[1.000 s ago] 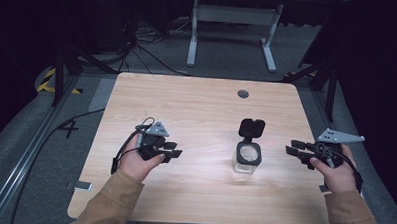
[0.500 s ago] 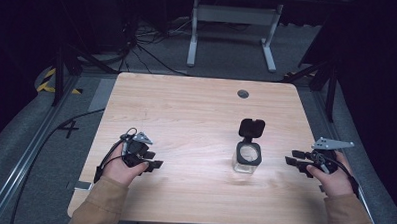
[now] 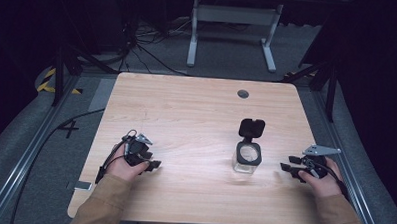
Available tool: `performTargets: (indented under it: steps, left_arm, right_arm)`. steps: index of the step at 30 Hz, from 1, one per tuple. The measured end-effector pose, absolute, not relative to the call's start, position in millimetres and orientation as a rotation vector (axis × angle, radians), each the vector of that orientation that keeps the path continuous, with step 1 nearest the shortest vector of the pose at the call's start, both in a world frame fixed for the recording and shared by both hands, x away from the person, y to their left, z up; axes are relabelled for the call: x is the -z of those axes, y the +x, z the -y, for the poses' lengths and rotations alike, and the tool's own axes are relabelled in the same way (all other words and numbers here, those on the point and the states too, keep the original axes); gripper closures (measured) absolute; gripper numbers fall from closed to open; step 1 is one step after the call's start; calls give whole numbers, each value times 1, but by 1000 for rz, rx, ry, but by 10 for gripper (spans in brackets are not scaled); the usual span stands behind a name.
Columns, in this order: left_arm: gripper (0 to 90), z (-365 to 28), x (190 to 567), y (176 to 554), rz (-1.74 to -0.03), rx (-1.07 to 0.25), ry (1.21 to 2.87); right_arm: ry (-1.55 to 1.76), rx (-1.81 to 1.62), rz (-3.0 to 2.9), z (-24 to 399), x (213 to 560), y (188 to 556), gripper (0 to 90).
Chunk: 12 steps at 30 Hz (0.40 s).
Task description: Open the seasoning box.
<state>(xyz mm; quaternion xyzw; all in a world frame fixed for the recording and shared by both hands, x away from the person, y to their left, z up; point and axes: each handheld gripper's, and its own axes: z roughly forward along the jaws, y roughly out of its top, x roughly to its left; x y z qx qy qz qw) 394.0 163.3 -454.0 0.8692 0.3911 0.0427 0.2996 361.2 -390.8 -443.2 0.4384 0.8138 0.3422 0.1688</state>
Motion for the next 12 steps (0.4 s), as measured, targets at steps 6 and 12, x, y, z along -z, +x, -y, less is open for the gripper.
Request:
performTargets:
  steps: [6,12]
  left_arm:
    - [441,-164,454,392,-1015,-187,2262]
    - [433,-165,449,390,-1008,-187,2239]
  right_arm:
    - [1231,-977,-2278,385,449,360,475]
    - [1229,-994,-2279,383,451,361,467]
